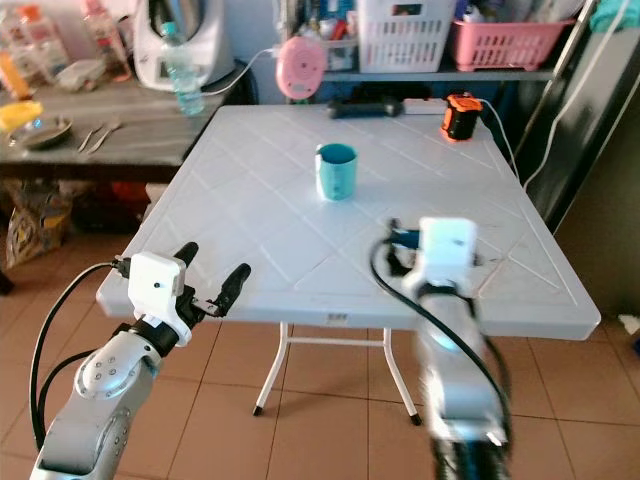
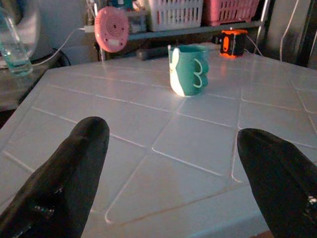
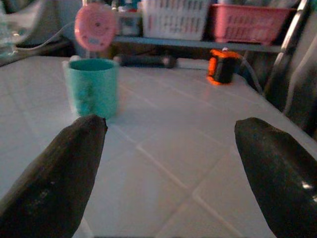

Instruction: Setting the table

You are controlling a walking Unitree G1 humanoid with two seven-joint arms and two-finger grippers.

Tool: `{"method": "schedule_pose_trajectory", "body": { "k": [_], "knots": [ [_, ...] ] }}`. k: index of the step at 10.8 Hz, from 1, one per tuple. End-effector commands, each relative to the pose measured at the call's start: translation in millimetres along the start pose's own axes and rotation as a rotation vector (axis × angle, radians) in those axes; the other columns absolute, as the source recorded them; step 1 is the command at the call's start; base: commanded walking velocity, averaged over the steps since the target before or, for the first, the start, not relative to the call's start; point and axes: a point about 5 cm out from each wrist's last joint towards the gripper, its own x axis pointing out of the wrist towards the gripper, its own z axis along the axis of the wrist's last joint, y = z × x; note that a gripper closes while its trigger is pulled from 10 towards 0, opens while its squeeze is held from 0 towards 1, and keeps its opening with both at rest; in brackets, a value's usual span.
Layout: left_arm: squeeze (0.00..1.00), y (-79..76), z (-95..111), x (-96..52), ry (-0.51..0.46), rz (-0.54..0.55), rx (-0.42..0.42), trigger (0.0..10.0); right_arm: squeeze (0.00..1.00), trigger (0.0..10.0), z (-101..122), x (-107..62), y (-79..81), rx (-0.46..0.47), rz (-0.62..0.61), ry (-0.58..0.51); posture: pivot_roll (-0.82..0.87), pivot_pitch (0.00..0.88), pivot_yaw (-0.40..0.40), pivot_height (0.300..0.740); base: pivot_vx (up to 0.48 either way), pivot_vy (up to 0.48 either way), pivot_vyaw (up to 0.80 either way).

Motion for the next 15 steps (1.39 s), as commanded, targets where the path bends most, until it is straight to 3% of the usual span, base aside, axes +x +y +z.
{"method": "schedule_pose_trajectory", "body": {
  "k": [1,3,4,6,7,9,11,15],
  "knots": [
    [0.0,3.9,5,2.1,-0.009,0.011,0.015,10.0,0.0,10.0,2,6.0,10.1,0.007,0.037,-0.008,0.06,0.041,0.029,0.74,0.0,0.0,0.0],
    [0.0,4.7,4,-2.8,-0.008,0.023,0.012,10.0,0.0,10.0,6,21.2,31.2,0.0,0.101,-0.034,0.08,0.063,0.015,0.74,0.0,0.0,0.0],
    [0.0,0.0,5,-9.3,-0.003,-0.004,0.014,10.0,0.0,10.0,8,35.3,37.2,0.013,0.101,-0.025,0.1,0.086,0.005,0.74,0.0,0.0,0.0],
    [0.0,-0.1,4,-18.9,0.006,-0.001,0.005,10.0,0.0,10.0,19,40.8,40.6,0.01,0.104,-0.068,0.11,0.11,0.003,0.74,0.0,0.0,0.0],
    [0.0,1.9,6,-21.5,0.004,0.019,0.001,10.0,0.0,10.0,19,35.4,35.0,0.007,0.096,-0.084,0.1,0.124,0.007,0.74,0.0,0.0,0.0],
    [0.0,22.4,19,-21.2,-0.052,0.141,0.083,10.0,0.0,10.0,2,10.7,18.5,-0.016,0.074,-0.066,0.08,0.13,0.016,0.74,0.0,0.0,0.0],
    [0.0,23.5,22,-18.9,-0.06,0.111,0.055,10.0,0.0,10.0,-3,-9.8,9.1,-0.029,0.062,-0.052,0.07,0.119,0.023,0.74,0.0,0.0,0.0],
    [0.0,18.6,19,-18.6,-0.058,0.084,0.046,10.0,0.0,10.0,-6,-17.2,5.7,-0.05,0.063,-0.031,0.06,0.105,0.026,0.74,0.259,0.0,0.0]
  ]
}}
